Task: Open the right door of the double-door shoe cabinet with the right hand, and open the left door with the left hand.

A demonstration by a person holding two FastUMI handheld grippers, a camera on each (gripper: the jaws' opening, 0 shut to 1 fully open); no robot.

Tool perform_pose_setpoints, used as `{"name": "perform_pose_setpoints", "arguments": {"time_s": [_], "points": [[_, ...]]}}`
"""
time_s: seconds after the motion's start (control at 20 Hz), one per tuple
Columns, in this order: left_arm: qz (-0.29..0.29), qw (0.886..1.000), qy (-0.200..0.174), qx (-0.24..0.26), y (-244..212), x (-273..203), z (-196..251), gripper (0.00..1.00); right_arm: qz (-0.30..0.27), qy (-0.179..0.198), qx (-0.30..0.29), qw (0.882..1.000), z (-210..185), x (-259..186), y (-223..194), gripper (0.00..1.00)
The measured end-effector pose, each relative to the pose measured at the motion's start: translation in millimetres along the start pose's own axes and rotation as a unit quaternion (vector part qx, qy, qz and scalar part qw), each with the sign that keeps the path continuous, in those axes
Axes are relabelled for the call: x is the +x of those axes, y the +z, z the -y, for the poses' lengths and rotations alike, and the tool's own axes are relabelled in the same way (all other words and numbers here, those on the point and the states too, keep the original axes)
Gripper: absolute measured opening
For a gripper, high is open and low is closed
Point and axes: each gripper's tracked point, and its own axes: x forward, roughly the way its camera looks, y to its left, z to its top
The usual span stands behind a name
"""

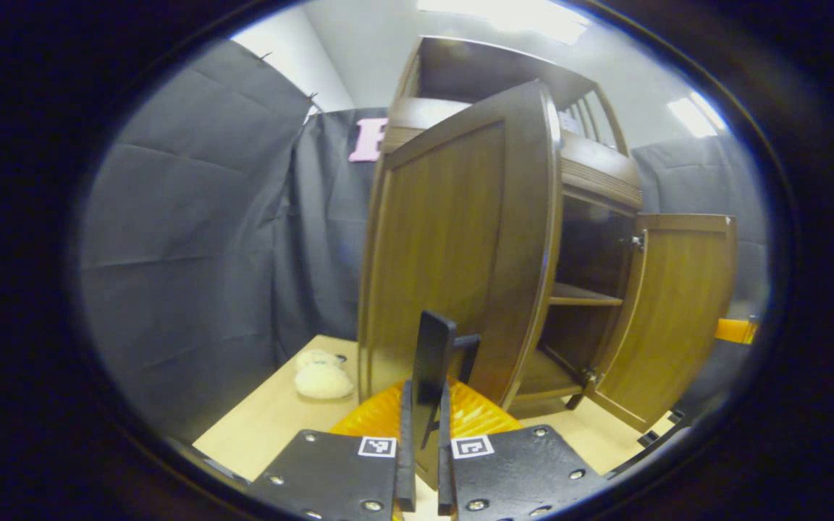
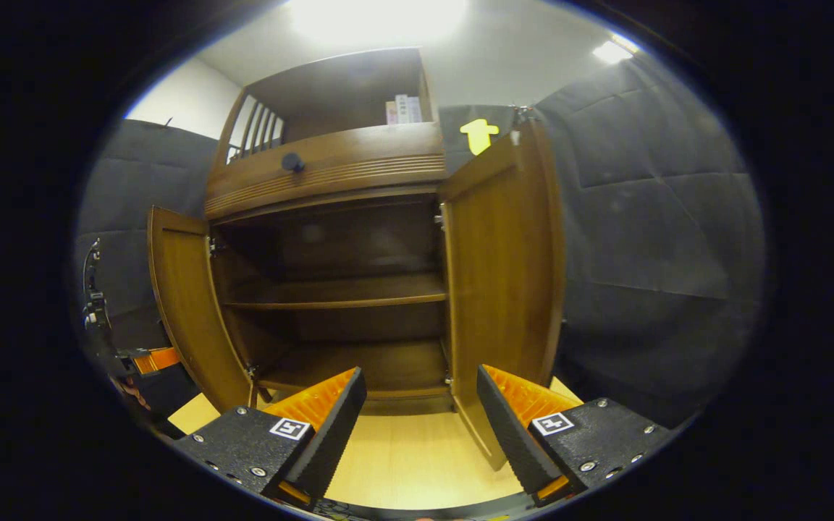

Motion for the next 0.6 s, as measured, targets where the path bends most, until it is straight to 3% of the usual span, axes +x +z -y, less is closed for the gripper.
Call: {"name": "perform_pose_setpoints", "arguments": {"time_s": [0.25, 0.35, 0.4, 0.5, 0.55, 0.6], "points": [[0.04, 0.999, 0.029, 0.004, 12.7, 6.7, -26.3, 0.19, -0.003, 0.052, -0.009, 0.999, -38.1, -3.2, -2.2, 0.92], [0.04, 0.999, 0.009, -0.012, 13.9, 4.8, -18.8, 0.2, 0.002, 0.063, -0.014, 0.998, -48.9, -3.5, 2.7, 0.92], [0.043, 0.999, -0.001, -0.011, 14.3, 4.2, -12.2, 0.05, 0.003, 0.067, -0.018, 0.998, -54.1, -0.9, 4.5, 0.95], [0.043, 0.999, -0.019, 0.002, 15.1, 4.4, -14.8, 0.06, 0.002, 0.071, -0.02, 0.997, -61.7, 2.6, 7.0, 0.95], [0.043, 0.999, -0.024, 0.007, 13.6, 4.8, -17.9, 0.13, 0.003, 0.073, -0.021, 0.997, -63.4, 4.8, 9.9, 0.95], [0.044, 0.999, -0.028, 0.006, 13.4, 4.6, -18.3, 0.13, 0.004, 0.073, -0.023, 0.997, -64.8, 6.1, 12.3, 0.91]]}}
